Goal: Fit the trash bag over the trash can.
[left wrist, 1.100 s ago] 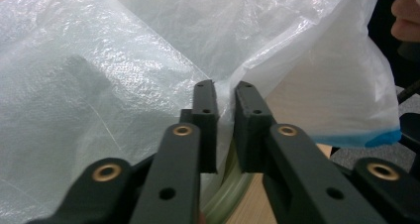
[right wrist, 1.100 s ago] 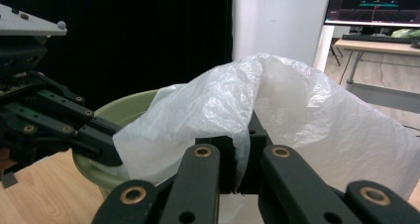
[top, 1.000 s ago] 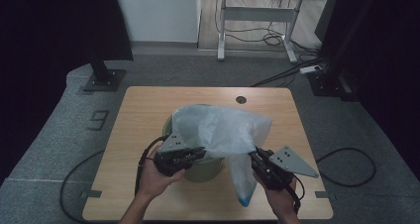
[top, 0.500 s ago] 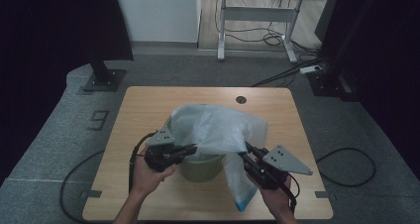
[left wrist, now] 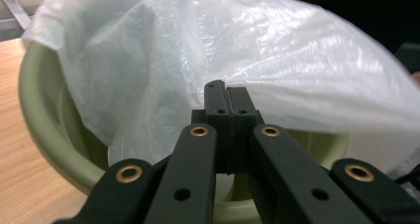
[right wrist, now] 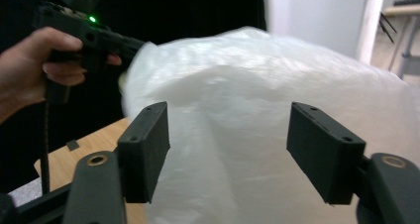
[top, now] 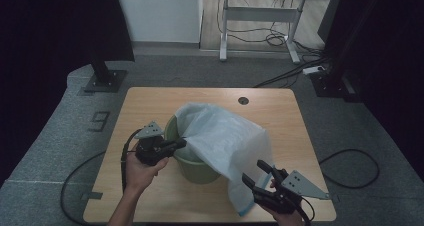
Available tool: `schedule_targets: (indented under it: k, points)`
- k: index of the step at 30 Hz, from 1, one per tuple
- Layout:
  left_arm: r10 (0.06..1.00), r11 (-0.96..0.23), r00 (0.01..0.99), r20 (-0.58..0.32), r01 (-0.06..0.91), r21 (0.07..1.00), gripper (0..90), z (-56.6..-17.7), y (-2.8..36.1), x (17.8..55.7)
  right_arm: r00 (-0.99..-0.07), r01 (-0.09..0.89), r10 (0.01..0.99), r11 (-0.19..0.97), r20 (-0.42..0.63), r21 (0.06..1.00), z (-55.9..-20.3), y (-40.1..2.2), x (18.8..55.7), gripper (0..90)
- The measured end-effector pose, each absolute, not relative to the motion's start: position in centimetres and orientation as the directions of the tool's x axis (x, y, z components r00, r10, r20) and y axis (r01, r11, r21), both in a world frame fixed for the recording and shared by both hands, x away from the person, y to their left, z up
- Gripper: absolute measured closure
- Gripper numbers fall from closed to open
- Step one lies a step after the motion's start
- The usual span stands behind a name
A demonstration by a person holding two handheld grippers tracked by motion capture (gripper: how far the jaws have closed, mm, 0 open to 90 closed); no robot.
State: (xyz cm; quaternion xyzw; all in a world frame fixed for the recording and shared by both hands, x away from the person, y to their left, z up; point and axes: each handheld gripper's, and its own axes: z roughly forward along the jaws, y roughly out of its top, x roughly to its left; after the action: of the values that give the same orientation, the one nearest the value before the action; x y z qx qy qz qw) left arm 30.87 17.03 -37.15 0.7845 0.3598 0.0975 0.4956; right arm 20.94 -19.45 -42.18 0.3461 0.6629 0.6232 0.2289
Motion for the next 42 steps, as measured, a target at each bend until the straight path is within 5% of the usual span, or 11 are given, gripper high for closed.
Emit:
schedule_targets:
  k: [34,37,42]
  points:
    - [0.652,-0.25,0.726,-0.218,0.477,0.842,89.8,-37.3,17.5,30.8,-0.634,0.317,0.762,0.101,0.132,0.943,-51.9,-13.5,20.2,25.9]
    - [0.651,-0.249,0.727,-0.218,0.476,0.844,89.9,-37.3,17.6,30.8,-0.615,0.328,0.779,0.112,0.123,0.938,-52.5,-13.4,20.5,31.1]
    - [0.638,-0.264,0.739,-0.216,0.473,0.841,89.8,-37.4,17.6,30.7,-0.584,0.321,0.804,0.096,0.117,0.942,-52.7,-13.7,20.6,62.0]
